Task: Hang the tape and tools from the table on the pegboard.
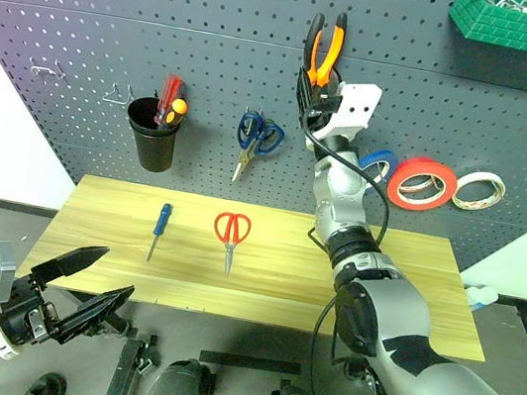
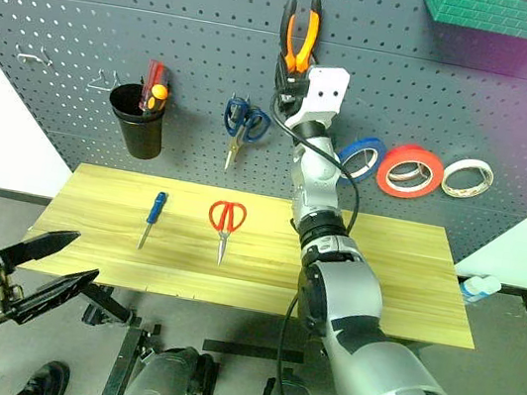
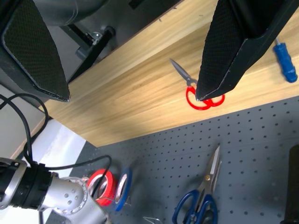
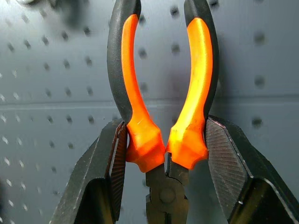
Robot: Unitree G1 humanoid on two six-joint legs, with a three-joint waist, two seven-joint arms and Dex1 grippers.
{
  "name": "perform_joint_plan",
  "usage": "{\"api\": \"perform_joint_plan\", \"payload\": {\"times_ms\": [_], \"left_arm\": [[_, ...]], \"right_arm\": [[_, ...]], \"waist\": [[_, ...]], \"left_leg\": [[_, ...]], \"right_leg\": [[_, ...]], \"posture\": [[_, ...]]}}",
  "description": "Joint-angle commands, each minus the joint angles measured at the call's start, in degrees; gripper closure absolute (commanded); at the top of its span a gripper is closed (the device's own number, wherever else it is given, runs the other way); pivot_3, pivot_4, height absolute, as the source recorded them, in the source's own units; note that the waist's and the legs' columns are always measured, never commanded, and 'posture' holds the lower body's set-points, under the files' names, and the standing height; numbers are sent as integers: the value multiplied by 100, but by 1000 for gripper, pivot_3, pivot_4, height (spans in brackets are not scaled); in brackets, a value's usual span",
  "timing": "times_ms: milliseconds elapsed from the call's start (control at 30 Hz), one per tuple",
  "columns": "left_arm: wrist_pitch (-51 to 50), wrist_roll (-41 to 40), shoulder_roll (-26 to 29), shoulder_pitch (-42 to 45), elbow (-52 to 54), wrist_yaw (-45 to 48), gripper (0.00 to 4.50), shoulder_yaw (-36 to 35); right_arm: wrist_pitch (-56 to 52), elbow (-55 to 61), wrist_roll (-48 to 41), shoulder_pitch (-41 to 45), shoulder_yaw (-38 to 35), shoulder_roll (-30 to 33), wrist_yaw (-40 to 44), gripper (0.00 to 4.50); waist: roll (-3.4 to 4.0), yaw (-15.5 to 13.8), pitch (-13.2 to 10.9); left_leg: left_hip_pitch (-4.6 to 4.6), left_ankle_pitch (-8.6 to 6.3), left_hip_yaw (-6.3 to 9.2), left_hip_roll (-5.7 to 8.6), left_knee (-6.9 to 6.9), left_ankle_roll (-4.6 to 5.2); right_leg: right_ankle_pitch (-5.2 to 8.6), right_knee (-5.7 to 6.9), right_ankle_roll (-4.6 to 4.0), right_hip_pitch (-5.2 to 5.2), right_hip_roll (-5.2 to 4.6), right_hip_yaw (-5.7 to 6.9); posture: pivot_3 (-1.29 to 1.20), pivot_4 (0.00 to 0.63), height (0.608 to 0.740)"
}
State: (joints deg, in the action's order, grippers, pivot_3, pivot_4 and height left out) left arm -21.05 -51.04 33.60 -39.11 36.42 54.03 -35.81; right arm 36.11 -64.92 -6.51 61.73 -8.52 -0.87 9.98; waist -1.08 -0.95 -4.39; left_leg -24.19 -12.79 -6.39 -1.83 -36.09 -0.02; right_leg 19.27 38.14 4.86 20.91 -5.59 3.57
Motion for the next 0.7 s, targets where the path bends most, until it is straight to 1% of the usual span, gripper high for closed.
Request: {"api": "perform_joint_plan", "payload": {"times_ms": [33,100,233,400,567,700], "left_arm": [[-48,-186,73,-75,209,-28,0,-219],[-74,-215,91,-94,235,-38,0,-240],[-119,-232,91,-108,270,-58,0,-263],[-143,-274,109,-134,307,-84,0,-283],[-203,-325,138,-130,342,-114,0,-288],[-237,-346,148,-128,351,-121,0,-312]], "right_arm": [[267,-80,143,260,-22,145,-196,2367],[298,-182,257,310,18,202,-326,2367],[282,-281,188,392,-59,232,-276,2367],[256,-429,303,281,-7,246,-444,2367],[187,-572,360,220,-36,266,-425,2367],[199,-571,284,359,-121,326,-341,2367]], "waist": [[0,6,0],[1,6,1],[1,20,1],[1,10,2],[0,11,9],[-1,11,10]], "left_leg": [[0,0,0,0,0,0],[0,0,1,0,1,0],[1,0,1,0,1,0],[3,0,1,-1,0,0],[12,0,1,0,1,0],[26,0,1,-1,1,-1]], "right_leg": [[0,0,0,0,0,0],[1,0,-1,1,0,0],[1,0,-1,0,0,0],[1,0,-1,-2,1,0],[1,0,-2,-11,1,0],[2,0,-3,-23,1,0]], "posture": [[276,0,740],[278,0,740],[281,0,740],[286,0,740],[284,0,740],[284,0,740]]}}
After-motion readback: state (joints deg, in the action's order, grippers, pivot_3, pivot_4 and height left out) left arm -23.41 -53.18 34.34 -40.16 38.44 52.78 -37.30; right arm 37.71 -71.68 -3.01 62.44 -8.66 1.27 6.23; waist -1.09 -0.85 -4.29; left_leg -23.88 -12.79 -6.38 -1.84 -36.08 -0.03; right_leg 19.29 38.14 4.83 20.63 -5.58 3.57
